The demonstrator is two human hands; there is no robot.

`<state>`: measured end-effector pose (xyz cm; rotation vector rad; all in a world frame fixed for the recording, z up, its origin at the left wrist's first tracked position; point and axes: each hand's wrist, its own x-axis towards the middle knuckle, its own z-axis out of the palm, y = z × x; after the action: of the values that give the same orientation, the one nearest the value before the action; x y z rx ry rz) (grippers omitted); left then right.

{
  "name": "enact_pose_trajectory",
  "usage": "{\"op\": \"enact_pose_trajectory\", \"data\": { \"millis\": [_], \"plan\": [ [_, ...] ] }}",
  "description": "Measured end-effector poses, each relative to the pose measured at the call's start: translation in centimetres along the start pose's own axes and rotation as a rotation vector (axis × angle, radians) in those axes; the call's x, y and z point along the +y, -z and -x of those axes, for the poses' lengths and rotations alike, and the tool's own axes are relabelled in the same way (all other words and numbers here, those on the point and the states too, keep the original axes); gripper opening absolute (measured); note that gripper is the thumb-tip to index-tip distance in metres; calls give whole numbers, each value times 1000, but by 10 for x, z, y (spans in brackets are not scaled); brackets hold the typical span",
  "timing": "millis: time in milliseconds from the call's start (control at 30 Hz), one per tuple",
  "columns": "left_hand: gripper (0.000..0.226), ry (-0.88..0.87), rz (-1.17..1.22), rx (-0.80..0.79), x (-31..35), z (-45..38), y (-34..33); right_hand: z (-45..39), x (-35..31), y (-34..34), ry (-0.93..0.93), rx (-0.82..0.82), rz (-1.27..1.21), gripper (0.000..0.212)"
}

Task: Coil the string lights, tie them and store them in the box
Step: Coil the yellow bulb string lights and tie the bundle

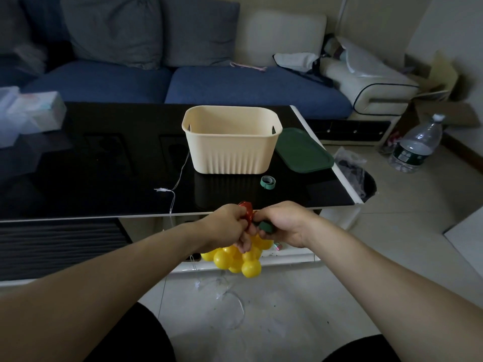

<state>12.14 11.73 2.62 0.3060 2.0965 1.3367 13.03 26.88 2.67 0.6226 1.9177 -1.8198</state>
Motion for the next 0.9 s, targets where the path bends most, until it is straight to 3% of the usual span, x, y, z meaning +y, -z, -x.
{"op": "enact_pose_trajectory", "data": {
  "millis": [100, 200, 300, 500, 900],
  "plan": [
    [20, -22, -44, 23, -4, -3, 0, -3, 1, -2, 20, 123, 74, 16],
    [20, -22, -59, 32, -5, -3, 3, -6, 3, 2, 14, 145, 79, 17],
    [19, -23, -57, 21, -4, 0, 6, -5, 3, 7, -11, 63, 22, 5],
    [22, -25, -24, -4, 2, 3, 8, -8, 3, 7, -43, 3, -72, 6],
    [18, 49, 194, 4, 2, 2, 15, 1, -11, 6, -129, -209, -274, 25]
  ]
}}
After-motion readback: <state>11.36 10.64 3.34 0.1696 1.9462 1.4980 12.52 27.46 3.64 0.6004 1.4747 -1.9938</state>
